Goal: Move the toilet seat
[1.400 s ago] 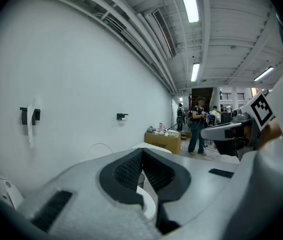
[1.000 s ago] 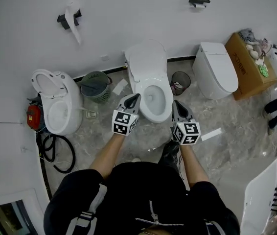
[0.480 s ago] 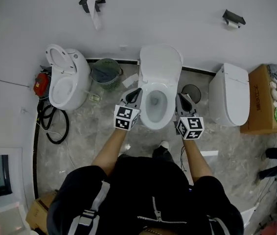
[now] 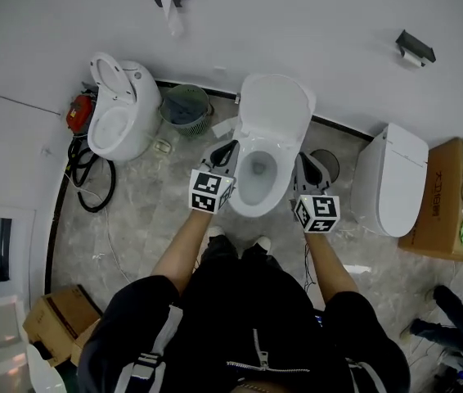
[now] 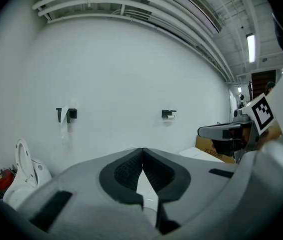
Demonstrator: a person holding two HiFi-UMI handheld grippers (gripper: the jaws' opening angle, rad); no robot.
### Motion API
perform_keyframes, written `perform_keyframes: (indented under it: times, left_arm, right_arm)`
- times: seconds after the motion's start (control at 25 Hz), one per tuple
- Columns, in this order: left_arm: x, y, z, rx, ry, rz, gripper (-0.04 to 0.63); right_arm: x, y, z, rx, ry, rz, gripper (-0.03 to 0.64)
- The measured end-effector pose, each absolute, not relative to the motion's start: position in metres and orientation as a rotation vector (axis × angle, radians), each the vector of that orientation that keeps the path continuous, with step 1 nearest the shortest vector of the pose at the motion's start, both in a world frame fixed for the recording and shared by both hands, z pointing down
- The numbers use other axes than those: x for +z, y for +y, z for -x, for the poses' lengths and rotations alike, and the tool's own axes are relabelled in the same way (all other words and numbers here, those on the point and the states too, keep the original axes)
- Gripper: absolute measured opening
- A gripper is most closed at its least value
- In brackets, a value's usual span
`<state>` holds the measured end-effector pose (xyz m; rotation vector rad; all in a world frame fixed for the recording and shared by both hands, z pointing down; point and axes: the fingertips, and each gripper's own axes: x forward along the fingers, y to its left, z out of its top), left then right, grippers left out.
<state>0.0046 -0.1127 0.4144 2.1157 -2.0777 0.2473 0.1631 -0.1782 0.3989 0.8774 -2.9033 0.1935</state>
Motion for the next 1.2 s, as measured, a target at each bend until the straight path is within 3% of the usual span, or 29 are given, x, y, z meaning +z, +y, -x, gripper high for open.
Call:
perform_keyframes:
  times: [0.44, 1.2]
  left_arm:
    - [0.451, -0.158, 0.007, 0.277, -1.977, -2.145, 0.006]
    - [0.641, -0.162, 0.027, 0.366, -1.793, -1.948, 0.009]
  right_arm:
    - [0.433, -0.215, -0.159, 0.265, -2.841, -0.927, 0.002]
    - [0.620, -0.215, -0.138, 0.586, -2.605, -0.875, 0.005]
